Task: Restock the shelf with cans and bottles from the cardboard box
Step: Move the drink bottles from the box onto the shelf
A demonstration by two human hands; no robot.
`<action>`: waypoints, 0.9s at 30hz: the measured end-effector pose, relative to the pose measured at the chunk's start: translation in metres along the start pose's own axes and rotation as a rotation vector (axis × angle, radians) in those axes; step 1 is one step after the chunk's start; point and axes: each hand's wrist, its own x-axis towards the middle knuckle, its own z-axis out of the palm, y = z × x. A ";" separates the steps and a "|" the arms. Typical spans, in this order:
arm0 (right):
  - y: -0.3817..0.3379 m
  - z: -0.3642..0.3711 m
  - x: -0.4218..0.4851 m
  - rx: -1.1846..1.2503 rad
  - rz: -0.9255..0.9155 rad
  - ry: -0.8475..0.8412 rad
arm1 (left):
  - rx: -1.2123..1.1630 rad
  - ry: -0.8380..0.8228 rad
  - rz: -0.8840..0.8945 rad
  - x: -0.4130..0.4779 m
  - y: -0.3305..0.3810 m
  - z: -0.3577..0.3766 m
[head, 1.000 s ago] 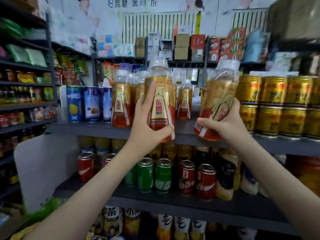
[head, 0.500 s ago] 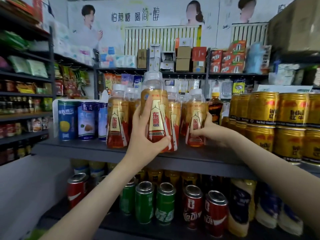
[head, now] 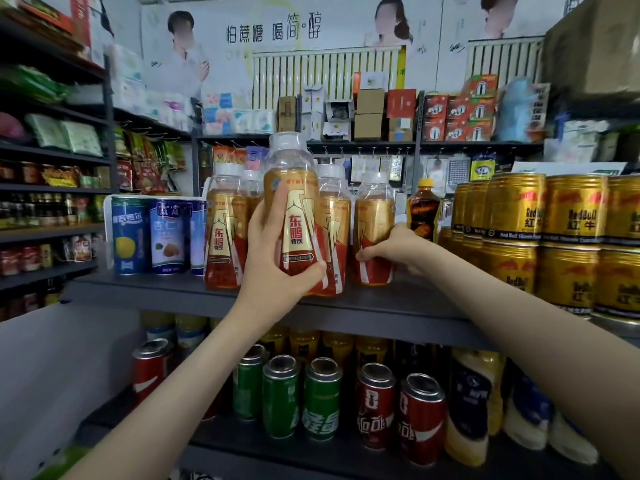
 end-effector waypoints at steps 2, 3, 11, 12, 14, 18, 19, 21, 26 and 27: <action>0.001 0.002 0.002 -0.006 0.006 0.022 | -0.005 0.019 0.004 -0.001 0.000 -0.004; 0.001 0.002 0.004 -0.019 0.003 0.033 | -0.008 0.031 0.004 -0.002 0.000 -0.006; 0.009 0.003 0.017 -0.086 -0.019 0.083 | 0.014 0.037 -0.052 -0.009 0.002 -0.015; 0.010 0.000 0.019 -0.038 -0.011 0.036 | 0.017 0.040 -0.051 -0.010 0.003 -0.015; 0.011 -0.009 0.021 0.023 0.017 -0.065 | 0.022 0.043 -0.052 -0.011 0.002 -0.017; 0.008 -0.017 0.027 0.059 -0.001 -0.072 | 0.033 0.037 -0.064 -0.010 0.003 -0.017; 0.006 -0.014 0.028 0.011 -0.019 -0.009 | 0.032 0.036 -0.067 -0.010 0.004 -0.015; 0.004 -0.006 0.029 -0.111 -0.049 0.127 | 0.028 0.034 -0.070 -0.009 0.005 -0.012; 0.006 -0.004 0.034 0.011 -0.116 0.060 | 0.048 0.030 -0.045 -0.009 0.004 -0.008; 0.008 -0.008 0.034 0.036 -0.116 -0.005 | 0.053 0.024 -0.040 -0.010 0.003 -0.007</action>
